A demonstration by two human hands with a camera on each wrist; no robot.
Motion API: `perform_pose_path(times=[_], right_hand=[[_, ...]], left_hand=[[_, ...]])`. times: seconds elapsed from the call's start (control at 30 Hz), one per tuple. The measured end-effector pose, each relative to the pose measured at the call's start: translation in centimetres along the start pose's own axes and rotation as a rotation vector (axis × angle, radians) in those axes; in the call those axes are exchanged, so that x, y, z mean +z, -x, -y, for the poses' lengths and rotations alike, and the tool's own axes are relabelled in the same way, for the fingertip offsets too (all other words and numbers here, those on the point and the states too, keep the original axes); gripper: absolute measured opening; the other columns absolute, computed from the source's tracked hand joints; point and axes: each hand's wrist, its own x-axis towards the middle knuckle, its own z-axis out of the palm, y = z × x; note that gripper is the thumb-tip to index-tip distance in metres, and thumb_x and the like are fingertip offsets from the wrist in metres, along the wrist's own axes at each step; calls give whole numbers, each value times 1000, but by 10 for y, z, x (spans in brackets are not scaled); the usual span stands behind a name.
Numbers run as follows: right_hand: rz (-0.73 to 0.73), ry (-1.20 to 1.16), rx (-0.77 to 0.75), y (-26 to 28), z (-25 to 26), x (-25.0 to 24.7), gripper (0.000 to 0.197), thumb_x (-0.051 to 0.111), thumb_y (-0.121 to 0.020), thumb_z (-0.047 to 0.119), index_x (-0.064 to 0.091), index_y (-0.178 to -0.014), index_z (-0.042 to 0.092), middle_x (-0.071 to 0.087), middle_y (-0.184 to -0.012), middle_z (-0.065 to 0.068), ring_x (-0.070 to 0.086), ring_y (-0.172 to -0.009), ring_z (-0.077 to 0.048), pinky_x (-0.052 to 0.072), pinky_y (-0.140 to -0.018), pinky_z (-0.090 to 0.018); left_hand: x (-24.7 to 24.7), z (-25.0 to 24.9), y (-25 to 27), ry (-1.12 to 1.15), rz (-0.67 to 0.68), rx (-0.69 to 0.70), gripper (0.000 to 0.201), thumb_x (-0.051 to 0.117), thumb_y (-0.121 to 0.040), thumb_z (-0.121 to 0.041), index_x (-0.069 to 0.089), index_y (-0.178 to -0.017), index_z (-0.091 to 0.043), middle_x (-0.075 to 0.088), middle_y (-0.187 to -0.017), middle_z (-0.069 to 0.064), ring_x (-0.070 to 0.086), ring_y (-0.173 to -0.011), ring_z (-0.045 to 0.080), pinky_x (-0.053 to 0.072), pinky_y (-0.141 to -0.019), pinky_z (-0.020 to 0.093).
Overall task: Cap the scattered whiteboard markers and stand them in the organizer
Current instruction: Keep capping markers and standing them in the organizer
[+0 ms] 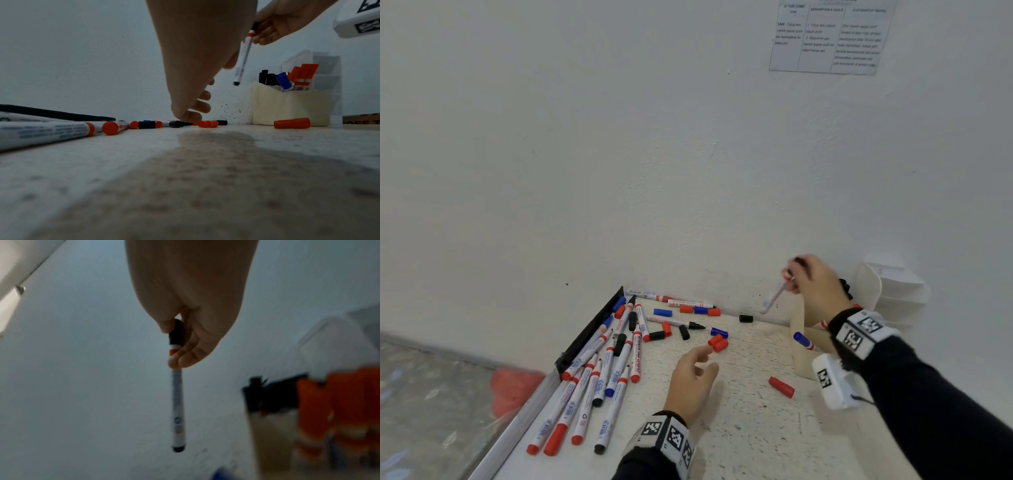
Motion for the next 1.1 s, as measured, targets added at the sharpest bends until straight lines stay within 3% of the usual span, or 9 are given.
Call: perform_pose_path(times=[0.07,0.17,0.3,0.4,0.57,0.77,0.87,0.93,1.1], right_hand=[[-143,104,1,-16,-6,-26,22,41,-97,20,52,-111,7,61,-97,-10,61,-77,-21,49,-65,-18],[-290,177,16,-31,-19,-52,23,40,-97,19,52,-111,4,62,-103,-18,62,-93,-32,51,-84,-39],[-298,267,23,-34,-32,-58,24,39,-97,16,52,-113,2,59,-103,-22,58,-97,-35,46,-87,-41],[-287,282,7,-33,-39,-52,22,39,-97,18,52,-111,6,62,-101,-21,61,-93,-36,49,-86,-44],[-319,316,-25,-34,-45,-46,20,40,-97,20,52,-109,10,64,-98,-18,62,-90,-37,50,-84,-49],[-264,427,2,-28,-35,-37,30,40,-98,15,51,-122,2,61,-109,-20,55,-100,-34,39,-83,-34],[-257,384,5,-26,-37,-33,27,42,-97,15,46,-122,5,61,-91,-19,52,-74,-27,38,-68,-30],[-229,372,41,-28,-46,-30,23,43,-96,13,46,-117,4,62,-93,-23,51,-71,-27,37,-66,-30],[-34,539,197,-35,-65,-22,30,46,-95,11,51,-122,0,58,-120,-23,53,-109,-36,40,-92,-35]], left_hand=[[-3,3,-1,-232,-132,-8,28,51,-92,-17,51,-118,-27,52,-122,-8,50,-112,6,43,-99,27],[-10,2,2,-664,-365,-199,35,48,-90,-23,43,-123,-32,35,-139,-2,32,-131,15,22,-112,42],[-9,-2,5,-776,-317,-524,60,47,-84,-26,21,-139,-25,-10,-153,18,-13,-141,38,1,-113,56],[-10,-3,3,-839,-262,-660,67,44,-85,-39,13,-144,-26,-7,-155,16,-7,-141,40,7,-112,58],[-10,2,1,-852,-299,-497,51,46,-86,-25,28,-134,-27,20,-147,9,24,-135,26,30,-106,46],[-12,0,5,-915,-279,-471,52,53,-85,-22,29,-132,-27,22,-145,11,24,-133,27,30,-106,47],[-11,0,7,-915,-276,-442,49,53,-87,-19,31,-130,-26,23,-143,12,28,-131,28,34,-105,42],[-11,2,6,-889,-302,-363,43,53,-88,-15,36,-126,-26,26,-140,11,31,-127,25,38,-104,35],[-12,5,5,-931,-323,-356,43,51,-89,-15,36,-127,-29,26,-142,8,27,-131,24,30,-106,39]])
